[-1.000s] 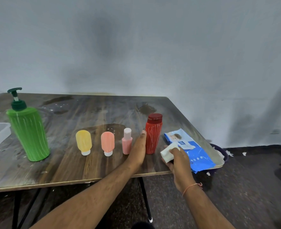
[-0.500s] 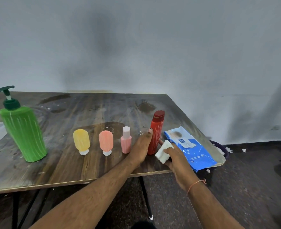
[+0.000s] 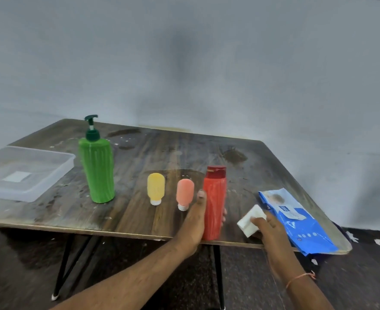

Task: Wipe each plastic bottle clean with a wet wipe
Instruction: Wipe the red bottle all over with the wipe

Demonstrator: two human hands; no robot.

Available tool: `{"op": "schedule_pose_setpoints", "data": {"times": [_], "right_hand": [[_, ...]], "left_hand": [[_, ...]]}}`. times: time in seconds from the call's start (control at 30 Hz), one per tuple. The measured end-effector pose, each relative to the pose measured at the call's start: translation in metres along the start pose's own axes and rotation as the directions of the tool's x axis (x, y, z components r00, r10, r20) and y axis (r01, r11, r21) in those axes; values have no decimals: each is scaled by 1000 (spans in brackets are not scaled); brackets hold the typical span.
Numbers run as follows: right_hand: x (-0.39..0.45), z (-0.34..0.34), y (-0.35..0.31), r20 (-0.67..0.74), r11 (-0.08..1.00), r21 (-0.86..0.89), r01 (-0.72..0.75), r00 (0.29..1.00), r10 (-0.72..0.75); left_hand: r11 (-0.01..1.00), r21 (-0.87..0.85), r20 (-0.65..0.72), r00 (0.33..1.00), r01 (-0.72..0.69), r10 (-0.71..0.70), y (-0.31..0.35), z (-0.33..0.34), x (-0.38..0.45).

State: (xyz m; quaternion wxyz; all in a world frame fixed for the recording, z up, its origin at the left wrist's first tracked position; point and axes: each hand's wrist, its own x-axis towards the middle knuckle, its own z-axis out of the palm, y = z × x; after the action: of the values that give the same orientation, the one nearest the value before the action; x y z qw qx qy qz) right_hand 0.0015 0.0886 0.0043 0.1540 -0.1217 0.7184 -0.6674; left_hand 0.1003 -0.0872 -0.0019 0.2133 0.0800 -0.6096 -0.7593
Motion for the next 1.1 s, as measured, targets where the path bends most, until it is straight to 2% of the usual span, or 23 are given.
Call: {"op": "schedule_pose_setpoints", "data": {"times": [0.13,0.3,0.43,0.57,0.67,0.73,0.83,0.93,1.1], "right_hand": [[-7,27,-5,97,984,-96,153,985,-143],[-18,85,-9,263,928,-176,329,924,-277],[-23,131,-10,337,889,-167,427,872,-356],[-29,171,-16,349,838,-209,505,839,-418],[-31,197,-20,368,807,-223,547,814,-450],[-29,212,-19,355,774,-249,582,798,-487],[-28,226,-17,301,771,-189,607,784,-543],[-23,232,-9,352,697,-200,689,714,-605],[-16,230,14,567,534,-123,836,501,-653]], "left_hand": [[993,-82,-187,980,-89,72,13,-63,-26],[987,-141,-340,940,-76,24,32,-139,-40],[980,-193,-368,929,-44,-31,49,-170,-38],[968,-250,-345,933,14,-103,54,-185,-36],[970,-232,-328,934,65,-141,53,-186,-33],[969,-224,-327,929,103,-175,55,-184,-28],[961,-235,-328,919,144,-218,55,-181,-19],[951,-269,-306,923,152,-234,52,-180,-11],[939,-329,-295,933,104,-207,47,-184,-5]]}}
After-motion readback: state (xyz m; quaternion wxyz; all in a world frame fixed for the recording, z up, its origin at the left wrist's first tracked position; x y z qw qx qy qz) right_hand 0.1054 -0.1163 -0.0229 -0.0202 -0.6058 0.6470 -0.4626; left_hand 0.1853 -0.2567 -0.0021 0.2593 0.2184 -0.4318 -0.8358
